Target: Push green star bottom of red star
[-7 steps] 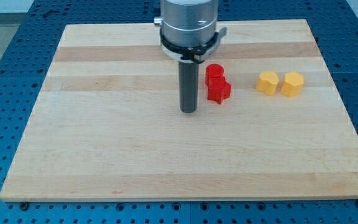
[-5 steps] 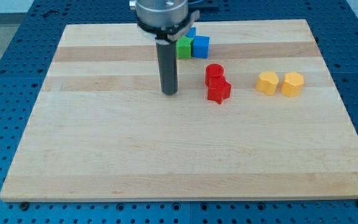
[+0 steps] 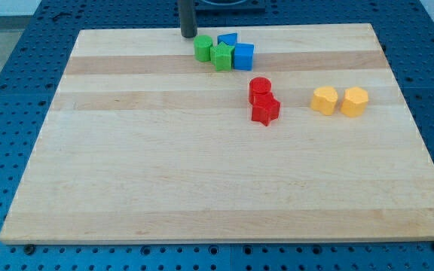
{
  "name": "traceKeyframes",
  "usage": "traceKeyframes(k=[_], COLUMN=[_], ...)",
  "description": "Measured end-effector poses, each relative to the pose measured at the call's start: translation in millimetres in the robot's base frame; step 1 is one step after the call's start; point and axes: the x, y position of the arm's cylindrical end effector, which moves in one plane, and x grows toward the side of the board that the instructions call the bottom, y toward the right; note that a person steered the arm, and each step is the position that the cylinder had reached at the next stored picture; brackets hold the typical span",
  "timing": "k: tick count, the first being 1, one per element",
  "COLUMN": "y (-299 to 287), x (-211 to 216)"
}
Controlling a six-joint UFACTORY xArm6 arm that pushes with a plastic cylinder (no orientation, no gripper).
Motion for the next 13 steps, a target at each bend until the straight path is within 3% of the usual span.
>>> traceKeyframes(k=[3, 4, 5, 7, 10, 11, 13], y=[48.5, 64.5, 58.2, 52.5, 6.3, -2.0, 48.2], x=[2.2, 23.4, 89.0, 158.9, 161.8, 183.6, 197.4])
